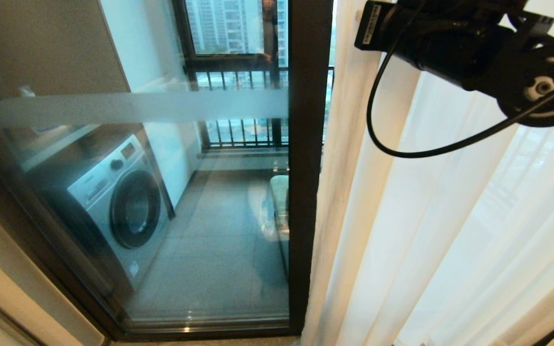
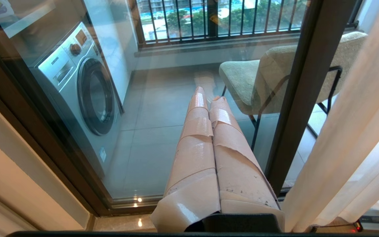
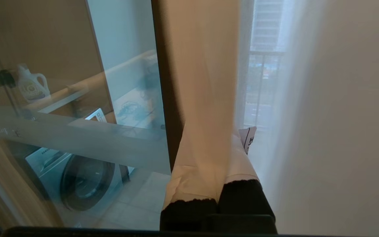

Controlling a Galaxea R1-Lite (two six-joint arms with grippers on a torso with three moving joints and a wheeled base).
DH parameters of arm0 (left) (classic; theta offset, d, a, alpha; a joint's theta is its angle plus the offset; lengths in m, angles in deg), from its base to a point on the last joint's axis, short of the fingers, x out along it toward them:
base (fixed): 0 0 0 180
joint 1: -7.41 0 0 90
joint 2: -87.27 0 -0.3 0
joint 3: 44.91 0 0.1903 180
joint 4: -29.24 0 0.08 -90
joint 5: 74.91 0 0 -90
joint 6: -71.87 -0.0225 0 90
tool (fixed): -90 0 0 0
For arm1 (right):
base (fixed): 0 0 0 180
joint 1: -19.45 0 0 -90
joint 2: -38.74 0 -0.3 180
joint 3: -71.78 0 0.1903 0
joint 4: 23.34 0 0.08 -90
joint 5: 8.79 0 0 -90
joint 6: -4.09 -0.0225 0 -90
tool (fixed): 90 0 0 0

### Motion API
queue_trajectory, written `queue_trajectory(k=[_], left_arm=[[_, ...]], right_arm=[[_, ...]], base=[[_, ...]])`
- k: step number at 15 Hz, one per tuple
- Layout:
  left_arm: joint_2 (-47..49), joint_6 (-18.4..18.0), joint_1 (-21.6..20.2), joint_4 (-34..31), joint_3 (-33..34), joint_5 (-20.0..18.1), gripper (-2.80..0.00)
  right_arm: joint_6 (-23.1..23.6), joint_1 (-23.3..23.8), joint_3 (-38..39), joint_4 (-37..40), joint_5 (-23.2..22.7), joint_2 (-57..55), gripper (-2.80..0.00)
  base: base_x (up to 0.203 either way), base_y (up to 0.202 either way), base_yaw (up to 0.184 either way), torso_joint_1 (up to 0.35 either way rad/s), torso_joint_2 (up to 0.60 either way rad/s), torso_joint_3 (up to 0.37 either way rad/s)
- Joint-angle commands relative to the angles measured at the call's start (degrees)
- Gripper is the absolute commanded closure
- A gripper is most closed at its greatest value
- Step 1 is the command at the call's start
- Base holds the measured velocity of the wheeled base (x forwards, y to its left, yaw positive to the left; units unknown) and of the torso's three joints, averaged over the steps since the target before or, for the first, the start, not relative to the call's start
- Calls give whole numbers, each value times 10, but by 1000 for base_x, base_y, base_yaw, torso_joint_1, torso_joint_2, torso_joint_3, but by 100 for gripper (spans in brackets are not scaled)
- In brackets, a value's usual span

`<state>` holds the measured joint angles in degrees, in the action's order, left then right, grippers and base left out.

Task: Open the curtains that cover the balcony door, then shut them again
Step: Pull the inner curtains open on both sides

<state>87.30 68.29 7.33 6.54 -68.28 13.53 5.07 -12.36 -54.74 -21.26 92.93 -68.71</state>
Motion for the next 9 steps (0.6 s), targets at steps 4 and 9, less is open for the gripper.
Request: queue_trajectory(k=[4, 9], left_arm=[[0, 0, 0, 0, 0, 0, 0], [0, 0, 0, 0, 0, 0, 0]], right_arm=[[2, 19, 85, -30, 1, 77, 0], [14, 44, 154, -86, 1, 126, 0]], base=[[0, 0, 0, 0, 0, 0], [0, 0, 0, 0, 0, 0]])
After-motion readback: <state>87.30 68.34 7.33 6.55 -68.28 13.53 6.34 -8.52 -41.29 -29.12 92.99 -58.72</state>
